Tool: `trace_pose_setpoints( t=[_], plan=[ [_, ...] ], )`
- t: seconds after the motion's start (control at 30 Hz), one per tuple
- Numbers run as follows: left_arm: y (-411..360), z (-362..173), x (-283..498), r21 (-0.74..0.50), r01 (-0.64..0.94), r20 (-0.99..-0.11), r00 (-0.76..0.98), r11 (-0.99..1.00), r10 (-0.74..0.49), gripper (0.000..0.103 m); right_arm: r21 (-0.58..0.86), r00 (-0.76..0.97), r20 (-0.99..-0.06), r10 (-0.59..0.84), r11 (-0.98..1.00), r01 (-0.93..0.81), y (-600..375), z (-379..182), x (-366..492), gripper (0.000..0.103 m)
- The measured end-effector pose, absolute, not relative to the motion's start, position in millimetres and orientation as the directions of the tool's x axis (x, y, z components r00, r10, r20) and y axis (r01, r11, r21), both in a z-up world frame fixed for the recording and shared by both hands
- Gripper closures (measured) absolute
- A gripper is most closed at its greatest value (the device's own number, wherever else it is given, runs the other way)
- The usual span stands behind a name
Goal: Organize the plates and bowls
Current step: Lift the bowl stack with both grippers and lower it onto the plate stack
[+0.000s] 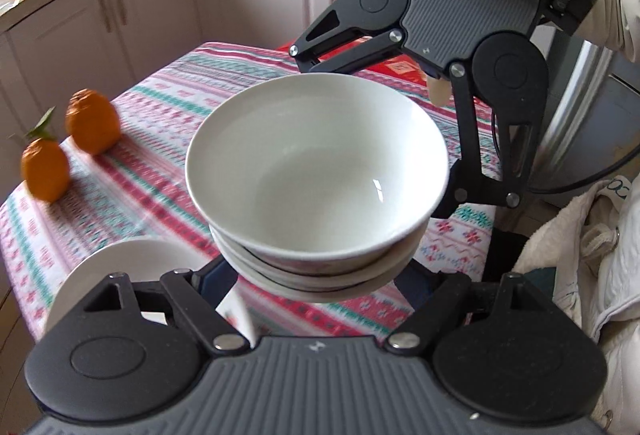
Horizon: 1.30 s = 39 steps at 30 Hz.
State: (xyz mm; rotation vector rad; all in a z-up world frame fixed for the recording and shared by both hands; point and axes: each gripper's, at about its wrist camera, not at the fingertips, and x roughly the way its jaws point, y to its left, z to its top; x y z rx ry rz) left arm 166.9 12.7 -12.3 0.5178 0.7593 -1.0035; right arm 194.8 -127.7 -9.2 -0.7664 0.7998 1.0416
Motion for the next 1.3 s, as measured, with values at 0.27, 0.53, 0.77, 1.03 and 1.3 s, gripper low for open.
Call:
trace_pose_setpoints(
  t=[0.27, 0.53, 0.77, 1.03, 1.3],
  plan=[
    [53, 2, 174, 0.093, 0.824, -0.756, 0.424, 0.56, -0.498, 0.019, -0.2, 0.274, -0.84, 0.468, 0.202, -0.959, -80, 1, 220, 0.014],
    [88, -1, 192, 0.112, 0.765, -0.768, 0.472, 0.634, -0.433, 0.019, -0.205, 0.24, -0.841, 0.484, 0.124, -0.971, -36, -8, 249, 0.014],
    [104, -13, 206, 0.096, 0.738, -0.784, 0.47, 0.668, -0.406, 0.019, -0.16, 0.194, -0.852, 0.486, 0.112, -0.981, -17, -22, 274, 0.014],
    [109, -22, 217, 0.065, 0.729, -0.786, 0.458, 0.681, -0.415, 0.019, -0.114, 0.16, -0.86, 0.484, 0.125, -0.986, -13, -31, 290, 0.014],
    [111, -25, 219, 0.045, 0.723, -0.785, 0.452, 0.689, -0.424, 0.019, -0.088, 0.146, -0.861, 0.487, 0.14, -0.986, -14, -33, 293, 0.014]
  ],
)
